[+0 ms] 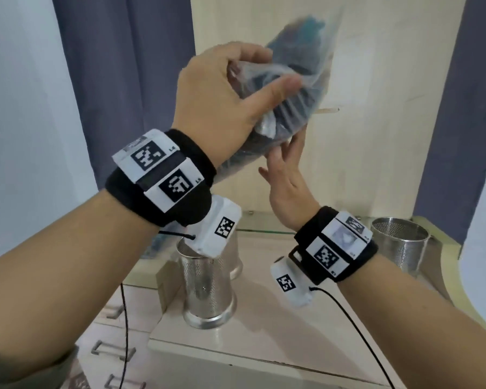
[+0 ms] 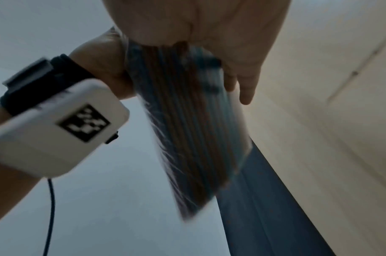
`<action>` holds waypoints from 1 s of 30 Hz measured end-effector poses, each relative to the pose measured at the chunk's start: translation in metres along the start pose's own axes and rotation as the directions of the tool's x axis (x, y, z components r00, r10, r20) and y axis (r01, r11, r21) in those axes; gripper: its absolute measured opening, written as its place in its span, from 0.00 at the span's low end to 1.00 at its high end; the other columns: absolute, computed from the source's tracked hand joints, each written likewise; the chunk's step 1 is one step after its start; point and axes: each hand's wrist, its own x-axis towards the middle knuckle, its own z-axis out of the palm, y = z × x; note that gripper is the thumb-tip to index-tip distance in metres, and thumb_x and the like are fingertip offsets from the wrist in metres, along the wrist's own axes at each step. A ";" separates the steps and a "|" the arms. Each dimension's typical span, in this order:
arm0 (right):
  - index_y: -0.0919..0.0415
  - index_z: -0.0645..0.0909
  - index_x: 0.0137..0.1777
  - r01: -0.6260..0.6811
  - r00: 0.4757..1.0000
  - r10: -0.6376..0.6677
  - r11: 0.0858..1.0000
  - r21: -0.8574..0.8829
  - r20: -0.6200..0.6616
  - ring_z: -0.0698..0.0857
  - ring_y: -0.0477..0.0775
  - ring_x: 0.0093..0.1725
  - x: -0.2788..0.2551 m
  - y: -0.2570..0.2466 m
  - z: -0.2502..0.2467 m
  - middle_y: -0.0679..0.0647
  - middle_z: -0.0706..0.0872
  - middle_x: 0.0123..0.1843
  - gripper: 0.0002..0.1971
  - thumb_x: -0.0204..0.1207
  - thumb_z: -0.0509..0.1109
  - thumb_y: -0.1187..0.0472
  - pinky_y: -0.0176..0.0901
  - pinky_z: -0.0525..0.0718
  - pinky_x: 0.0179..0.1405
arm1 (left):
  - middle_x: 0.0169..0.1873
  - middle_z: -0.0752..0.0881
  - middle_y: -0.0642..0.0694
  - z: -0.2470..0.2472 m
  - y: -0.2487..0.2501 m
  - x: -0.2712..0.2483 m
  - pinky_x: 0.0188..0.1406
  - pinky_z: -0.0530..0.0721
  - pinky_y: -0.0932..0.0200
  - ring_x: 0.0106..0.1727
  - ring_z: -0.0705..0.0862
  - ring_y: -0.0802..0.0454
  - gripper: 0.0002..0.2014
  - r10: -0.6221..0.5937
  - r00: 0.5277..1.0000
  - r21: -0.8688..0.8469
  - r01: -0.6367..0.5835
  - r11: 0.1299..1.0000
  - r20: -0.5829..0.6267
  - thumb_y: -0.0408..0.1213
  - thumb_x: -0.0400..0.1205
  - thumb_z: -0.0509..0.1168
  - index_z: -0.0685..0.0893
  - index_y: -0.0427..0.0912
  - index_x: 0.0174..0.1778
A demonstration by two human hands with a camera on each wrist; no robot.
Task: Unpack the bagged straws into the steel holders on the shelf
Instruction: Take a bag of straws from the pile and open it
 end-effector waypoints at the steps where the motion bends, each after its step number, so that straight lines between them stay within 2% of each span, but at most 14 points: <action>1: 0.51 0.26 0.84 0.032 0.999 -0.032 0.999 0.001 -0.015 0.54 0.54 0.87 0.003 -0.009 -0.008 0.53 0.43 0.89 0.53 0.73 0.52 0.23 0.45 0.68 0.82 | 0.49 0.90 0.50 0.006 0.009 0.000 0.49 0.86 0.64 0.48 0.89 0.60 0.23 -0.028 1.000 -0.130 0.026 0.991 -0.014 0.52 0.74 0.76 0.87 0.37 0.57; 3: 0.54 0.28 0.85 0.060 0.998 -0.060 0.998 -0.017 -0.034 0.51 0.54 0.88 0.007 -0.027 -0.024 0.53 0.42 0.89 0.54 0.73 0.50 0.22 0.65 0.62 0.83 | 0.48 0.91 0.47 0.017 0.023 -0.002 0.49 0.86 0.63 0.48 0.90 0.59 0.24 -0.063 0.997 -0.311 0.049 0.949 -0.036 0.46 0.77 0.74 0.85 0.30 0.60; 6: 0.59 0.33 0.87 0.060 0.997 -0.064 0.995 -0.077 -0.050 0.52 0.52 0.88 -0.001 -0.042 -0.043 0.57 0.45 0.89 0.54 0.74 0.49 0.23 0.62 0.58 0.85 | 0.28 0.84 0.61 0.033 0.038 -0.014 0.40 0.78 0.70 0.32 0.82 0.67 0.26 -0.227 0.973 -0.403 0.192 0.895 -0.040 0.54 0.81 0.65 0.86 0.29 0.50; 7: 0.59 0.34 0.87 0.043 0.998 -0.048 0.995 -0.095 -0.049 0.52 0.51 0.88 -0.007 -0.045 -0.049 0.57 0.45 0.89 0.54 0.74 0.48 0.23 0.59 0.57 0.86 | 0.26 0.83 0.61 0.040 0.038 -0.019 0.41 0.79 0.67 0.31 0.82 0.66 0.32 -0.291 0.957 -0.437 0.259 0.861 -0.006 0.61 0.79 0.62 0.83 0.28 0.46; 8: 0.58 0.35 0.87 0.011 0.999 -0.017 0.993 -0.116 -0.050 0.52 0.49 0.87 -0.016 -0.047 -0.054 0.56 0.46 0.89 0.53 0.74 0.48 0.23 0.55 0.57 0.86 | 0.31 0.87 0.58 0.047 0.038 -0.026 0.46 0.82 0.61 0.37 0.85 0.62 0.32 -0.341 0.938 -0.469 0.326 0.821 0.056 0.68 0.77 0.59 0.87 0.38 0.45; 10: 0.58 0.34 0.87 -0.049 0.998 0.041 0.986 -0.159 -0.054 0.53 0.44 0.86 -0.037 -0.046 -0.063 0.55 0.45 0.89 0.50 0.75 0.45 0.25 0.41 0.57 0.85 | 0.53 0.90 0.45 0.059 0.034 -0.040 0.61 0.83 0.45 0.56 0.88 0.48 0.42 -0.413 0.882 -0.559 0.465 0.687 0.226 0.79 0.70 0.55 0.86 0.43 0.56; 11: 0.59 0.34 0.87 -0.067 0.997 0.058 0.983 -0.173 -0.058 0.52 0.41 0.86 -0.049 -0.043 -0.066 0.55 0.45 0.89 0.49 0.77 0.44 0.27 0.36 0.56 0.84 | 0.57 0.88 0.42 0.065 0.035 -0.049 0.62 0.83 0.44 0.59 0.87 0.46 0.42 -0.438 0.845 -0.627 0.526 0.575 0.307 0.79 0.70 0.53 0.86 0.44 0.57; 13: 0.59 0.35 0.87 -0.118 0.992 0.107 0.974 -0.192 -0.070 0.50 0.41 0.86 -0.071 -0.032 -0.073 0.53 0.45 0.89 0.47 0.79 0.45 0.28 0.44 0.54 0.86 | 0.51 0.88 0.43 0.077 0.039 -0.068 0.56 0.86 0.51 0.53 0.87 0.49 0.40 -0.391 0.778 -0.741 0.609 0.282 0.491 0.71 0.79 0.44 0.91 0.43 0.51; 15: 0.57 0.35 0.87 -0.193 0.980 0.181 0.964 -0.185 -0.079 0.47 0.41 0.87 -0.090 -0.019 -0.082 0.49 0.44 0.89 0.42 0.83 0.47 0.34 0.48 0.50 0.87 | 0.44 0.92 0.44 0.092 0.038 -0.090 0.45 0.88 0.58 0.47 0.91 0.52 0.43 -0.382 0.709 -0.724 0.677 0.132 0.593 0.65 0.85 0.36 0.95 0.44 0.42; 18: 0.55 0.35 0.87 -0.320 0.947 0.310 0.935 -0.151 -0.088 0.49 0.36 0.85 -0.109 0.000 -0.095 0.48 0.44 0.89 0.38 0.84 0.50 0.45 0.37 0.51 0.85 | 0.39 0.93 0.45 0.116 0.025 -0.115 0.37 0.87 0.63 0.42 0.92 0.54 0.43 -0.436 0.664 -0.699 0.708 0.104 0.608 0.59 0.87 0.34 0.95 0.47 0.33; 20: 0.54 0.36 0.87 -0.367 0.929 0.359 0.923 -0.117 -0.088 0.50 0.39 0.86 -0.118 0.013 -0.103 0.48 0.47 0.89 0.40 0.83 0.53 0.42 0.45 0.51 0.87 | 0.40 0.93 0.45 0.131 0.017 -0.128 0.38 0.88 0.62 0.42 0.92 0.54 0.43 -0.450 0.628 -0.682 0.729 0.054 0.635 0.58 0.87 0.35 0.94 0.42 0.36; 22: 0.56 0.37 0.87 -0.402 0.915 0.392 0.905 -0.138 -0.090 0.51 0.42 0.87 -0.123 0.026 -0.111 0.49 0.48 0.89 0.41 0.82 0.53 0.42 0.52 0.51 0.87 | 0.43 0.93 0.45 0.144 0.007 -0.138 0.44 0.87 0.60 0.45 0.92 0.54 0.38 -0.466 0.619 -0.672 0.737 0.068 0.632 0.57 0.88 0.35 0.90 0.41 0.47; 27: 0.49 0.43 0.88 -0.460 0.887 0.462 0.873 -0.164 -0.030 0.53 0.42 0.86 -0.127 0.045 -0.128 0.45 0.53 0.89 0.40 0.82 0.49 0.32 0.61 0.53 0.86 | 0.43 0.93 0.54 0.158 -0.006 -0.150 0.43 0.85 0.67 0.48 0.90 0.59 0.31 -0.425 0.668 -0.582 0.743 0.330 0.611 0.62 0.79 0.39 0.84 0.49 0.52; 30: 0.41 0.54 0.86 -0.530 0.842 0.540 0.825 -0.197 -0.005 0.62 0.42 0.84 -0.126 0.042 -0.137 0.40 0.65 0.85 0.35 0.81 0.48 0.31 0.60 0.59 0.85 | 0.52 0.91 0.52 0.158 -0.016 -0.148 0.59 0.83 0.57 0.57 0.88 0.57 0.37 -0.413 0.678 -0.500 0.731 0.465 0.608 0.70 0.79 0.39 0.83 0.50 0.61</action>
